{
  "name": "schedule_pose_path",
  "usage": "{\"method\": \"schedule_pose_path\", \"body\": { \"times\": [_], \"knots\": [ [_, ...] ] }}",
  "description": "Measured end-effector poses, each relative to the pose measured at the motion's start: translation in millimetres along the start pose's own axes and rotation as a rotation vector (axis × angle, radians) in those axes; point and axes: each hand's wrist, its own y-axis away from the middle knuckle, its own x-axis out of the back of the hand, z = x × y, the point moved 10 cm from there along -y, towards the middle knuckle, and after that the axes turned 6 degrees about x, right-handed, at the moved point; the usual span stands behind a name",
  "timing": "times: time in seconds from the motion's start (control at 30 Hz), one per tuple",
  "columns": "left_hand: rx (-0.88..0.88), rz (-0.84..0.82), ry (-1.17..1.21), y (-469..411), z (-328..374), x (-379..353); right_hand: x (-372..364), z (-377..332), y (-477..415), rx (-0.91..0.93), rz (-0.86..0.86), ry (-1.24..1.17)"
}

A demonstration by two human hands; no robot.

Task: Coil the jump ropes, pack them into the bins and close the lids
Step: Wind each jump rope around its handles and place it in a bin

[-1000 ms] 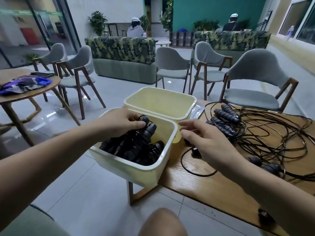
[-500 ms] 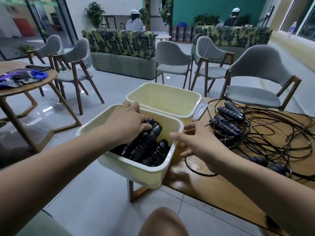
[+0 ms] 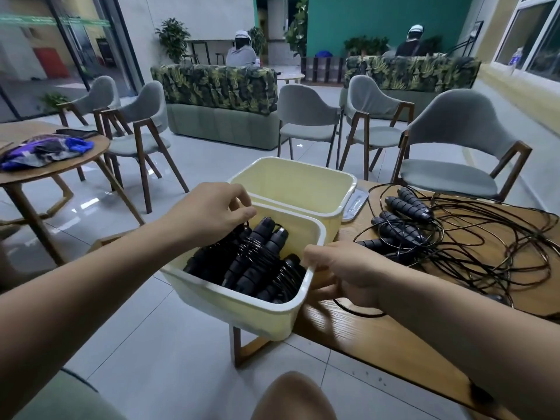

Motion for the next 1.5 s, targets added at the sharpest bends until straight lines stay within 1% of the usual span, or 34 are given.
{"method": "schedule_pose_path", "body": {
  "times": [0.23, 0.4, 0.5, 0.67, 0.73, 0.83, 0.87, 0.93, 1.0, 1.13, 1.27, 1.5],
  "knots": [
    [0.013, 0.026, 0.031, 7, 6, 38, 12, -6, 25, 0.019, -0.047, 0.066],
    [0.033, -0.004, 0.063, -1, 14, 49, 51, -6, 69, 0.009, -0.007, 0.037],
    [0.099, -0.047, 0.173, -10, 10, 42, 71, -4, 99, -0.005, -0.004, -0.002],
    [0.242, -0.114, 0.375, -27, 7, 19, 108, -12, 154, -0.009, 0.067, -0.064],
    [0.276, -0.125, 0.399, -26, 11, 5, 122, -18, 171, 0.006, 0.100, -0.071],
    [0.300, -0.141, 0.430, -25, 20, -19, 142, -25, 191, 0.030, 0.169, -0.122],
    [0.301, -0.174, 0.452, -19, 26, -25, 148, -26, 196, 0.030, 0.187, -0.137],
    [0.268, -0.233, 0.469, -16, 38, -37, 161, -29, 202, 0.039, 0.221, -0.158],
    [0.232, -0.247, 0.483, -18, 46, -51, 172, -32, 204, 0.058, 0.255, -0.144],
    [0.296, -0.190, 0.531, -22, 52, -75, 194, -37, 205, 0.092, 0.344, -0.151],
    [0.338, -0.141, 0.640, -26, 46, -86, 217, -39, 197, 0.120, 0.383, -0.139],
    [0.359, -0.074, 0.798, -6, 27, -77, 230, -60, 179, 0.159, 0.420, -0.216]
  ]
}}
